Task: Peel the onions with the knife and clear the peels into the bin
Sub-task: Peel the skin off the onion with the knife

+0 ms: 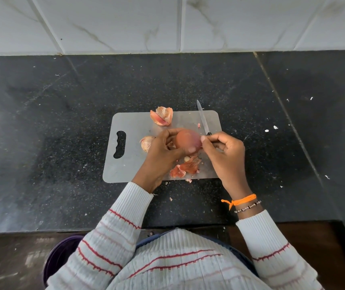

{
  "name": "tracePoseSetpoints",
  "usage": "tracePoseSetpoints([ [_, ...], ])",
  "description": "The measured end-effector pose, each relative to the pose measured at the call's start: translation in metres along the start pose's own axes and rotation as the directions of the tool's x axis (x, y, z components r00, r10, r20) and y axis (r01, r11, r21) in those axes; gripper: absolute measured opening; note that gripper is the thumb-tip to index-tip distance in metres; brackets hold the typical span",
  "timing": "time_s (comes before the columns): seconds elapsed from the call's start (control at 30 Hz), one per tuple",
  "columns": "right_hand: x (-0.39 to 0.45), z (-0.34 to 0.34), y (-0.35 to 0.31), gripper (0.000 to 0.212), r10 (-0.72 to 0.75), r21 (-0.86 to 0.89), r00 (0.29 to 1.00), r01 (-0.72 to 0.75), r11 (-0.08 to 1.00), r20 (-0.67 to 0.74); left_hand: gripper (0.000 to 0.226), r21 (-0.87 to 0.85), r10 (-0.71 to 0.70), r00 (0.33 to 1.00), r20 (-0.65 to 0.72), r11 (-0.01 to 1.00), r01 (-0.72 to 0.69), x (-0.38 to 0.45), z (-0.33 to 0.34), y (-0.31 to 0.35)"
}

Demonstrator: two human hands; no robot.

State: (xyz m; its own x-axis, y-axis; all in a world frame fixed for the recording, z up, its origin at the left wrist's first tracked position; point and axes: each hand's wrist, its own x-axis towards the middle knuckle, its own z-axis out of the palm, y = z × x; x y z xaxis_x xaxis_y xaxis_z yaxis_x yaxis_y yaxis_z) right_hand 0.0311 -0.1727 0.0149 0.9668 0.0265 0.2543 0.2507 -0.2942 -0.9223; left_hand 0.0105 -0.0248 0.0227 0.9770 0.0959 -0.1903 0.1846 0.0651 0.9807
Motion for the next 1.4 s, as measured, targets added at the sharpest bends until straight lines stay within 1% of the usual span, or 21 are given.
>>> tracePoseSetpoints([
  [0.07, -0.001, 0.001, -0.002, 0.002, 0.022, 0.026, 1.000, -0.022, 0.999, 0.011, 0.048, 0.009, 0.010, 1.000, -0.012, 1.000, -0.010, 0.000, 0.000, 0.000],
  [0.2, 0.000, 0.001, -0.002, 0.007, 0.030, 0.015, 0.999, -0.031, 0.999, 0.014, 0.053, 0.054, 0.032, 0.999, -0.025, 0.998, -0.031, -0.002, 0.000, 0.000],
  [0.37, -0.001, 0.002, 0.001, 0.006, 0.001, 0.002, 1.000, -0.001, 1.000, 0.004, 0.049, 0.096, 0.045, 0.998, -0.040, 0.994, -0.041, -0.002, 0.001, -0.001],
  [0.47, -0.001, 0.003, 0.003, 0.005, -0.032, -0.046, 0.999, 0.031, 0.998, -0.025, 0.049, 0.112, 0.049, 0.998, -0.029, 0.993, -0.046, -0.002, 0.001, -0.002],
  [0.57, -0.001, 0.001, 0.004, 0.005, -0.034, -0.032, 0.999, 0.033, 0.999, -0.024, 0.049, 0.083, 0.036, 0.999, -0.018, 0.996, -0.034, -0.002, 0.001, -0.003],
  [0.63, -0.001, 0.001, 0.003, 0.007, 0.032, 0.021, 0.999, -0.032, 0.999, -0.010, 0.049, 0.028, 0.016, 1.000, -0.015, 0.999, -0.015, -0.001, -0.001, -0.003],
  [0.73, -0.002, 0.003, -0.001, 0.018, 0.183, 0.202, 0.983, -0.185, 0.962, 0.030, 0.049, -0.036, 0.001, 1.000, -0.017, 0.999, -0.001, -0.001, -0.002, -0.004],
  [0.8, -0.002, 0.003, -0.003, 0.019, 0.224, 0.248, 0.974, -0.228, 0.941, 0.045, 0.048, -0.053, -0.001, 1.000, -0.020, 0.999, 0.000, -0.001, -0.003, -0.004],
  [0.87, -0.003, 0.004, -0.003, 0.008, 0.196, 0.208, 0.980, -0.201, 0.957, 0.046, 0.051, -0.053, -0.001, 1.000, -0.016, 0.999, 0.000, -0.002, -0.002, -0.005],
  [0.9, -0.004, 0.004, -0.004, 0.006, 0.162, 0.163, 0.986, -0.167, 0.972, 0.040, 0.054, -0.048, 0.001, 1.000, -0.014, 0.999, -0.001, -0.002, -0.002, -0.005],
  [0.97, -0.004, 0.005, -0.003, 0.009, 0.091, 0.085, 0.996, -0.091, 0.992, 0.005, 0.056, -0.034, 0.003, 1.000, -0.006, 0.999, -0.003, -0.002, -0.001, -0.006],
  [1.07, -0.001, 0.007, 0.000, 0.004, 0.010, -0.015, 1.000, -0.011, 1.000, -0.027, 0.052, -0.039, 0.003, 1.000, 0.019, 0.999, -0.002, -0.002, -0.001, -0.006],
  [1.13, 0.000, 0.006, 0.005, 0.004, 0.027, -0.067, 0.998, -0.030, 0.997, -0.051, 0.050, -0.064, -0.006, 0.999, 0.047, 0.998, 0.009, -0.003, -0.002, -0.006],
  [1.2, 0.001, 0.004, 0.011, 0.009, 0.063, -0.105, 0.994, -0.072, 0.992, -0.084, 0.049, -0.088, 0.000, 0.996, 0.087, 0.996, 0.008, -0.004, -0.004, -0.005],
  [1.3, 0.003, 0.001, 0.014, 0.014, 0.087, -0.126, 0.990, -0.100, 0.987, -0.108, 0.049, -0.097, 0.018, 0.993, 0.114, 0.995, -0.007, -0.004, -0.005, -0.005],
  [1.4, 0.003, 0.000, 0.007, 0.012, 0.080, -0.054, 0.996, -0.082, 0.995, -0.039, 0.051, -0.115, 0.006, 0.993, 0.119, 0.993, 0.008, -0.004, -0.006, -0.008],
])
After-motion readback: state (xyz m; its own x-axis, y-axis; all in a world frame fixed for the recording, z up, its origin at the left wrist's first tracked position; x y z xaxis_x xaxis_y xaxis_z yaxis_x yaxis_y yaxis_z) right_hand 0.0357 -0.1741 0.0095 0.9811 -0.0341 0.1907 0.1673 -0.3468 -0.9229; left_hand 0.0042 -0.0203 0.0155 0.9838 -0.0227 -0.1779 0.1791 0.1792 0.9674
